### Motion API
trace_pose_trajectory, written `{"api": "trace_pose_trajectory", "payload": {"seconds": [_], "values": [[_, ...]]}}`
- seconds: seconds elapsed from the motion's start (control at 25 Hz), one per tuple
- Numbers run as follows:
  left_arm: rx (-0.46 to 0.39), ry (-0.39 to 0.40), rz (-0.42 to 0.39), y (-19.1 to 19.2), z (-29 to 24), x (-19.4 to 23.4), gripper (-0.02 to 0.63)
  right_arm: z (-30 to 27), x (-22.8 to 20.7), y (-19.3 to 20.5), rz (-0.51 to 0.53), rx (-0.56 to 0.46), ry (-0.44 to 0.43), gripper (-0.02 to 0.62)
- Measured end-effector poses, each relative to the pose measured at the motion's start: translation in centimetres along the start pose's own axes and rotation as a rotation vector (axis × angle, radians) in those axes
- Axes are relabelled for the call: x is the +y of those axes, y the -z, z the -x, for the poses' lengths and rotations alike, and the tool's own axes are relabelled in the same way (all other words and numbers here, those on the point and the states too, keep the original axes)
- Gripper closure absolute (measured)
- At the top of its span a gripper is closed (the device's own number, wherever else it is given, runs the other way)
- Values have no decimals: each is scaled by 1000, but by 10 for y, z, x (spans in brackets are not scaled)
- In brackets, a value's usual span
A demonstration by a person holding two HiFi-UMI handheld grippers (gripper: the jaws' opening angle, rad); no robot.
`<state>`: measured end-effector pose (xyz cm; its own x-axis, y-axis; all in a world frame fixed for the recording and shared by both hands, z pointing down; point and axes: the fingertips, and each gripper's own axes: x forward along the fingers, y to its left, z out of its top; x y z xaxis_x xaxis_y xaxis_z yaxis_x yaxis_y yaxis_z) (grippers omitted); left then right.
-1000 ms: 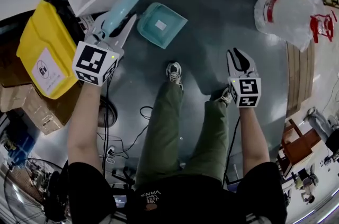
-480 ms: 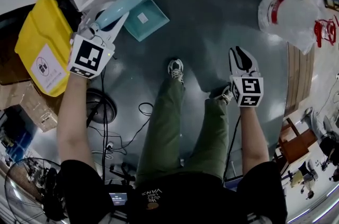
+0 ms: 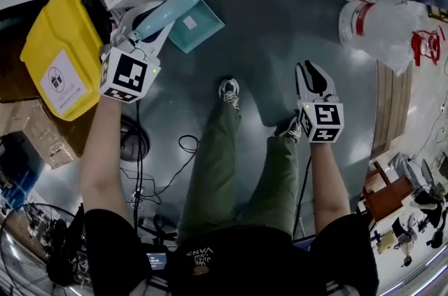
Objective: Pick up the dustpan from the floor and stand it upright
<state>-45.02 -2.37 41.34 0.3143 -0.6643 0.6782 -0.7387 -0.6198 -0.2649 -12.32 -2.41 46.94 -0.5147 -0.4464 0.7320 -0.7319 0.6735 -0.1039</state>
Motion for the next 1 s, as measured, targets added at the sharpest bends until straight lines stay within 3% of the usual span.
{"api": "trace_pose_trajectory", "payload": {"seconds": [0.24, 0.48, 1.0], "values": [[72, -120, 131, 11, 13, 12, 350, 20, 0, -19, -10, -60, -41, 520], [114, -234, 268, 7, 54, -1, 324, 62, -2, -38, -22, -114, -93, 520], [-102, -547, 438, -132, 183, -63, 325, 206, -24, -105, 35, -288, -164, 520]]}}
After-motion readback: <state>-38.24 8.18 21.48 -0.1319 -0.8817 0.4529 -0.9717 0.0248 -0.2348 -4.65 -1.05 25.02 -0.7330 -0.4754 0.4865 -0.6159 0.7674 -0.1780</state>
